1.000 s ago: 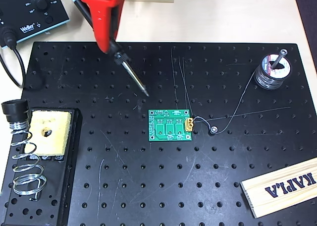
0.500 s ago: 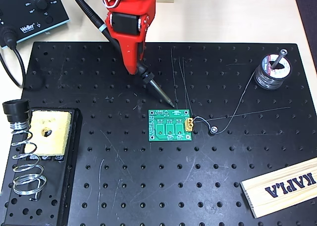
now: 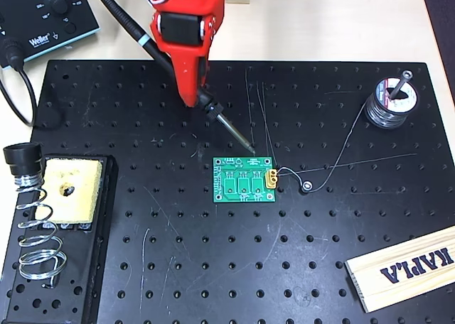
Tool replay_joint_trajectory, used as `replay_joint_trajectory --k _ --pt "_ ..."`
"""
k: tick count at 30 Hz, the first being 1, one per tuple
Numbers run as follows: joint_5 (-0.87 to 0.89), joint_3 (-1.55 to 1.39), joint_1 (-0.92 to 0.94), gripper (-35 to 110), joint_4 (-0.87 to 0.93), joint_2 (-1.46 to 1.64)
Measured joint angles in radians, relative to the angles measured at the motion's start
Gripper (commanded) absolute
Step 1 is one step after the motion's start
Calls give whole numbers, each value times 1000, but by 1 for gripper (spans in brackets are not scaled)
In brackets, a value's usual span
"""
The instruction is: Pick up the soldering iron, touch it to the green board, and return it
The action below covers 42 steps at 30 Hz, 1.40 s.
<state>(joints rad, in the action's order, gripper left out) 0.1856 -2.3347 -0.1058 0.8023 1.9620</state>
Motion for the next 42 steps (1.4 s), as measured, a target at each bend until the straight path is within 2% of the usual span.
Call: replay_joint_trajectory --k 8,42 --pt "-3 -8 25 0 58 75" --pt "12 249 -44 0 -3 -325"
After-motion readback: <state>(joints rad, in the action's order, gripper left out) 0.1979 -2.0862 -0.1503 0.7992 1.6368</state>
